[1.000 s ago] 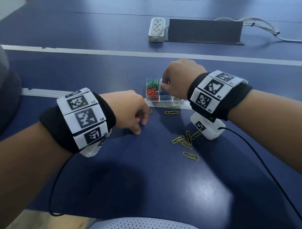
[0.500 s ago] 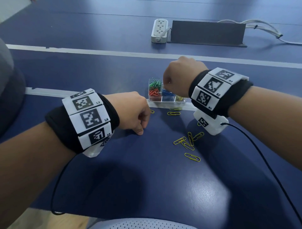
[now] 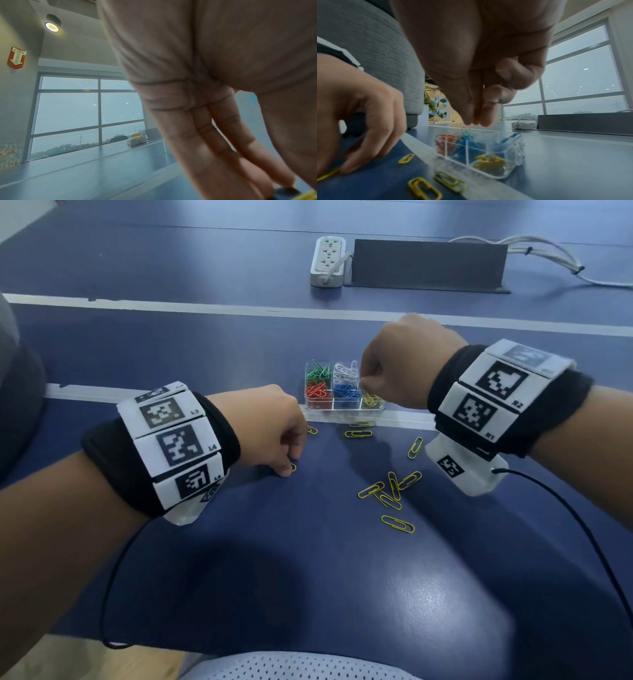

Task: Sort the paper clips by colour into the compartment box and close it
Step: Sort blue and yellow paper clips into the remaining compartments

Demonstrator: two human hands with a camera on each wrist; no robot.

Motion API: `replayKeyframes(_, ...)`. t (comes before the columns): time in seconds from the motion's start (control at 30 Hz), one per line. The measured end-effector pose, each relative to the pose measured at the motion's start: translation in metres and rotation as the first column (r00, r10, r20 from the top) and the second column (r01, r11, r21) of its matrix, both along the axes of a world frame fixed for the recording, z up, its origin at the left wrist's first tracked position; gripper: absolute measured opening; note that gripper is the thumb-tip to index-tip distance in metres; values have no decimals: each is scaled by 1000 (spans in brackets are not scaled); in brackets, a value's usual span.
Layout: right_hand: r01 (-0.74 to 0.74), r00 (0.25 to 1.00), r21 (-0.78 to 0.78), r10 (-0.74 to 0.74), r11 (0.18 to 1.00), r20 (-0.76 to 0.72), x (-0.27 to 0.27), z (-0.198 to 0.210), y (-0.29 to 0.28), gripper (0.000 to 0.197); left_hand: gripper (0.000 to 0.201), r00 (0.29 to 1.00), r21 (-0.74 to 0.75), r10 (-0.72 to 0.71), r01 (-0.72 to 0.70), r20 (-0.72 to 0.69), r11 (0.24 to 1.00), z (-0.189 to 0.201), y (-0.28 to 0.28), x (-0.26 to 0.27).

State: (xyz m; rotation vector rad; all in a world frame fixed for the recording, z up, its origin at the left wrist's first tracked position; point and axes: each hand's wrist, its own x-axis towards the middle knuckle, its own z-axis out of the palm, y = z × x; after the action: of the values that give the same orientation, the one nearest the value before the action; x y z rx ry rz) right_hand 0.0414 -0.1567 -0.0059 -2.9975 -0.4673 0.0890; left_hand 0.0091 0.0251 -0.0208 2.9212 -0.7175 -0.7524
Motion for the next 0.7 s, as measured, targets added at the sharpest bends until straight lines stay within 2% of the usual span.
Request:
replayKeyframes(0.17,-168,980,-50,161,985,-115,-20,-5,12,18,5,1000,7,-6,6,8,1000,1,0,-1)
replayKeyframes(0.23,-200,974,-126,183,972,-133,-24,-10,15,16,2,1000,0,-13,13,14,1000,1,0,-3)
replayKeyframes(0.33,-218,973,-227,192,949,-130,-28,-14,17,17,9,999,-21,-18,18,32,1000,1,1,-2)
replayKeyframes(0.5,-244,961,-154,218,957,-167,-28,-19,16,24,12,986,-147,-27,51,166,988,1,-3,12)
replayKeyframes(0.7,-217,953,-96,189,972,-238,-30,-17,10,31,8,976,-136,-69,98,208,986,-4,-12,21)
